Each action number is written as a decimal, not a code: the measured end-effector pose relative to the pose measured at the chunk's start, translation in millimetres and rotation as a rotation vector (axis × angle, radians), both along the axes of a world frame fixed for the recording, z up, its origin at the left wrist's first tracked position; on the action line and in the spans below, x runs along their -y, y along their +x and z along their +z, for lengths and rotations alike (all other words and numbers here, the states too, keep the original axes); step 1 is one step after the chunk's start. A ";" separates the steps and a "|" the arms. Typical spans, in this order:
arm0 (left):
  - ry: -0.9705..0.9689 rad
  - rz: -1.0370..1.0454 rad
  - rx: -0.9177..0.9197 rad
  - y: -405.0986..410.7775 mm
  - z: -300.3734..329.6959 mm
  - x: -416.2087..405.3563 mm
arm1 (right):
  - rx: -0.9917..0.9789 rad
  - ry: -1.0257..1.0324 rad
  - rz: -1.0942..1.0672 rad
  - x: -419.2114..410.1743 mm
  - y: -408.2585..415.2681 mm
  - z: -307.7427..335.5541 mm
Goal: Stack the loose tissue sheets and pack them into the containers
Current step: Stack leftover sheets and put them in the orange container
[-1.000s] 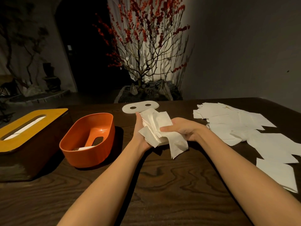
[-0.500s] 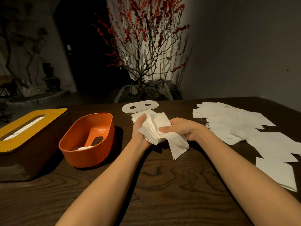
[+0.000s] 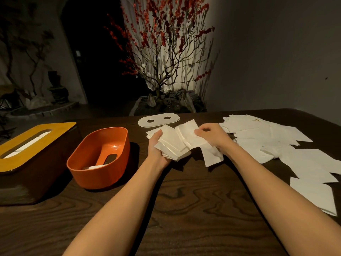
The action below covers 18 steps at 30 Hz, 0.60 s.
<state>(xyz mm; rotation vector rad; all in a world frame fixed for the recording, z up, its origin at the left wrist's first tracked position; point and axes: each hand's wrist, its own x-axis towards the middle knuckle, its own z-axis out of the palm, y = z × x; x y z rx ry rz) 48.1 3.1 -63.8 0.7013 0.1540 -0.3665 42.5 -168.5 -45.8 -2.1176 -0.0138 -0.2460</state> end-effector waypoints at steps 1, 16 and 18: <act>0.001 -0.010 0.004 0.2 -0.1 -0.7 | 0.030 0.027 -0.024 2.2 -0.1 0.6; 0.107 -0.180 0.072 -6.0 3.1 5.7 | -0.015 0.016 0.135 -20.4 1.7 0.7; 0.182 -0.175 0.077 -6.6 4.3 6.2 | -0.045 0.013 0.115 -19.5 3.3 -0.4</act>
